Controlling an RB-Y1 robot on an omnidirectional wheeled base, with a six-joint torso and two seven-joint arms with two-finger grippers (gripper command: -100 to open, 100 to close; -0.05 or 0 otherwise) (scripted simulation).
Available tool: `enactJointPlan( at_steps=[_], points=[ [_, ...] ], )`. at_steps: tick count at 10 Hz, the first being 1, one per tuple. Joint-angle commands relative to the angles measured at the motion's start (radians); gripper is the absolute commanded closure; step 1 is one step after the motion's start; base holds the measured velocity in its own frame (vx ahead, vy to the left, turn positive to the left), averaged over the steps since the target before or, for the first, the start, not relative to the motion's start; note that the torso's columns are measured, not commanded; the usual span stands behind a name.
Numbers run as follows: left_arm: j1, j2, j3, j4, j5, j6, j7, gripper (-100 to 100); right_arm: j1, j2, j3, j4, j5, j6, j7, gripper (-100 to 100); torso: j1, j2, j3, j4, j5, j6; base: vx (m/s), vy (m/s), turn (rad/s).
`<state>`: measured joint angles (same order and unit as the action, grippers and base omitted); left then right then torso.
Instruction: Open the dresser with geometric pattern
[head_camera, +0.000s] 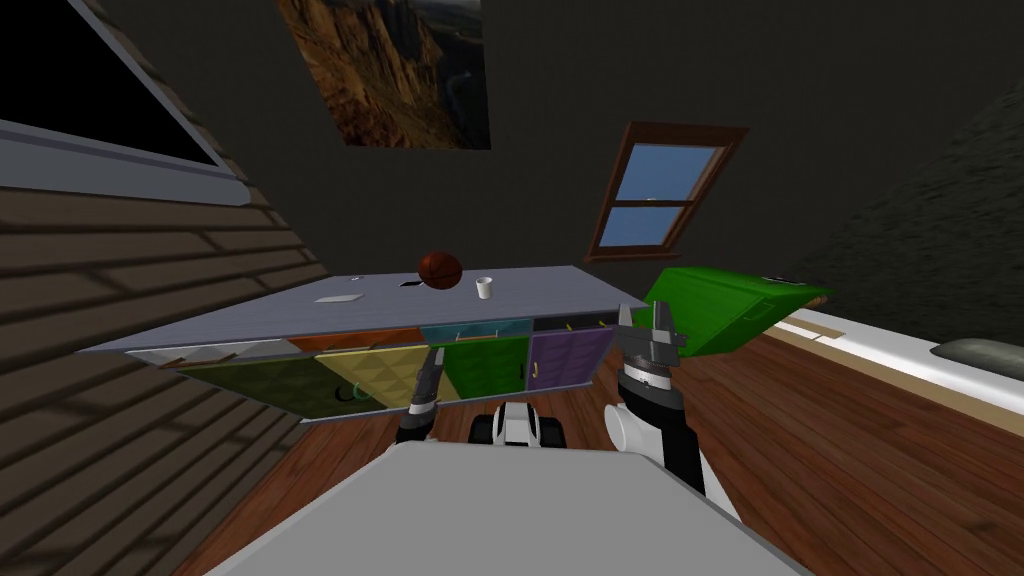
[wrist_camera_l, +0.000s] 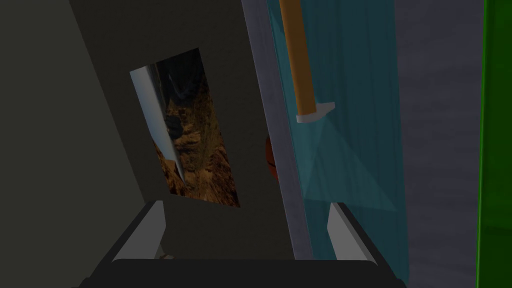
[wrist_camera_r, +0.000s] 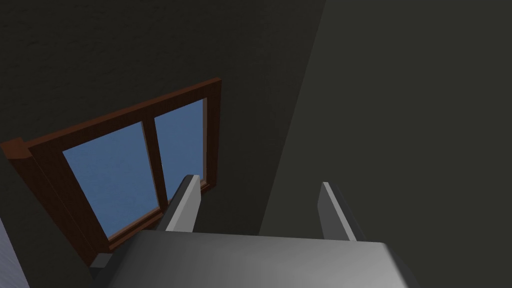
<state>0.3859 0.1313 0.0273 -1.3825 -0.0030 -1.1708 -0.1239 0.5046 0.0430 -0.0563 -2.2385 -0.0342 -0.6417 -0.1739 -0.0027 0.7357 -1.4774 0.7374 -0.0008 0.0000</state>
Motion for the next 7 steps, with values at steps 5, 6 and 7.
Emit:
enactJointPlan(
  at_steps=[5, 6, 7],
  points=[
    [-0.019, -0.035, 0.009, 0.163, 0.014, -0.095, 0.002, -100, 0.000, 0.000, 0.000, 0.000, 0.000, 0.000, 0.000, 0, 0.002, 0.003, 0.002, 0.001, 0.001, 0.000, 0.060, -0.057, 0.008],
    [-0.023, -0.066, 0.010, 0.194, 0.016, -0.113, 0.003, -100, 0.000, 0.000, 0.000, 0.000, 0.000, 0.000, 0.000, 0, 0.002, 0.002, 0.001, 0.000, 0.000, 0.000, 0.088, -0.063, 0.009],
    [-0.024, -0.081, 0.011, 0.203, 0.017, -0.119, 0.003, -100, 0.000, 0.000, 0.000, 0.000, 0.000, 0.000, 0.000, 0, 0.002, 0.001, 0.000, 0.000, 0.001, 0.000, 0.067, -0.069, 0.005]
  ],
)
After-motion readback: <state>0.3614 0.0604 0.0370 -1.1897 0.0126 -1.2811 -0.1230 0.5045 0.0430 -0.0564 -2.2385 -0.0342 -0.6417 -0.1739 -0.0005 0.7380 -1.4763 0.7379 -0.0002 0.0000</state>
